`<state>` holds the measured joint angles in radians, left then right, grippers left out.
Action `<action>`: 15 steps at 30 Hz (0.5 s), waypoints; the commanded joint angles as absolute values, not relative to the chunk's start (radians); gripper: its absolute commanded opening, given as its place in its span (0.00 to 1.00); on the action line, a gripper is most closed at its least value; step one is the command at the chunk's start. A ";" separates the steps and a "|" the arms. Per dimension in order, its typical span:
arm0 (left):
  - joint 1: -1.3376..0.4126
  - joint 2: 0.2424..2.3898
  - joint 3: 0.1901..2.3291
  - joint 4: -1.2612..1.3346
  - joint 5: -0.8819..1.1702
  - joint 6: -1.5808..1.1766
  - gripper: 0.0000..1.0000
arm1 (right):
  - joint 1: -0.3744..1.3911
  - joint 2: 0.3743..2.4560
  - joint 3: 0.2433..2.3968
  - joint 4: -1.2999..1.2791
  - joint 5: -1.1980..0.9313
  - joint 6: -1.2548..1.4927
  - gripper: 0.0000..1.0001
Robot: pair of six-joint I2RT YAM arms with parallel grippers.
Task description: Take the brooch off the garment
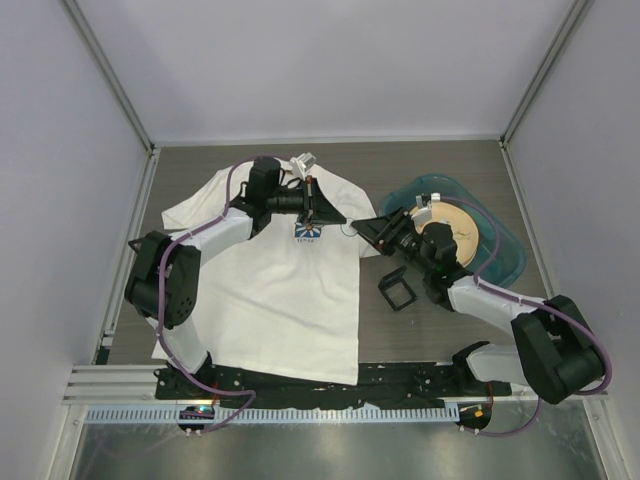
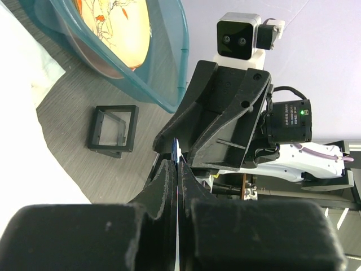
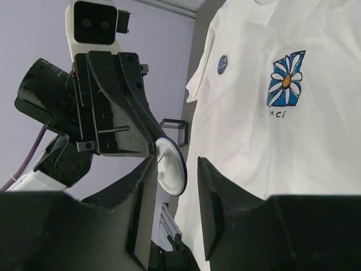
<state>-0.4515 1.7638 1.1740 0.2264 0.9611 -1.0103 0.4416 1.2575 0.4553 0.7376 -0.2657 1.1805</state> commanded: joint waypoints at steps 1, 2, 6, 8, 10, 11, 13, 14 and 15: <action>-0.457 1.721 1.183 0.233 0.973 -0.988 0.00 | 0.439 1.267 0.499 0.795 -0.285 1.164 0.38; -0.456 1.721 1.184 0.232 0.973 -0.988 0.00 | 0.437 1.270 0.500 0.793 -0.285 1.163 0.38; -0.456 1.723 1.186 0.225 0.973 -0.986 0.00 | 0.439 1.269 0.503 0.782 -0.290 1.149 0.37; -0.457 1.721 1.187 0.216 0.969 -0.982 0.00 | 0.439 1.267 0.505 0.775 -0.291 1.138 0.35; -0.456 1.723 1.192 0.204 0.971 -0.971 0.00 | 0.440 1.264 0.505 0.767 -0.291 1.131 0.33; -0.456 1.723 1.195 0.190 0.968 -0.968 0.00 | 0.440 1.264 0.506 0.755 -0.291 1.124 0.33; -0.456 1.726 1.198 0.183 0.971 -0.965 0.00 | 0.442 1.261 0.508 0.738 -0.290 1.105 0.31; -0.457 1.727 1.198 0.181 0.973 -0.966 0.00 | 0.442 1.261 0.508 0.730 -0.288 1.100 0.31; -0.456 1.727 1.200 0.181 0.974 -0.969 0.00 | 0.442 1.262 0.505 0.727 -0.287 1.092 0.31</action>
<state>-0.4515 1.7638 1.1740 0.1898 0.9607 -0.9867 0.4412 1.2697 0.4679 0.7227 -0.2829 1.1423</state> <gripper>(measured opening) 0.014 0.315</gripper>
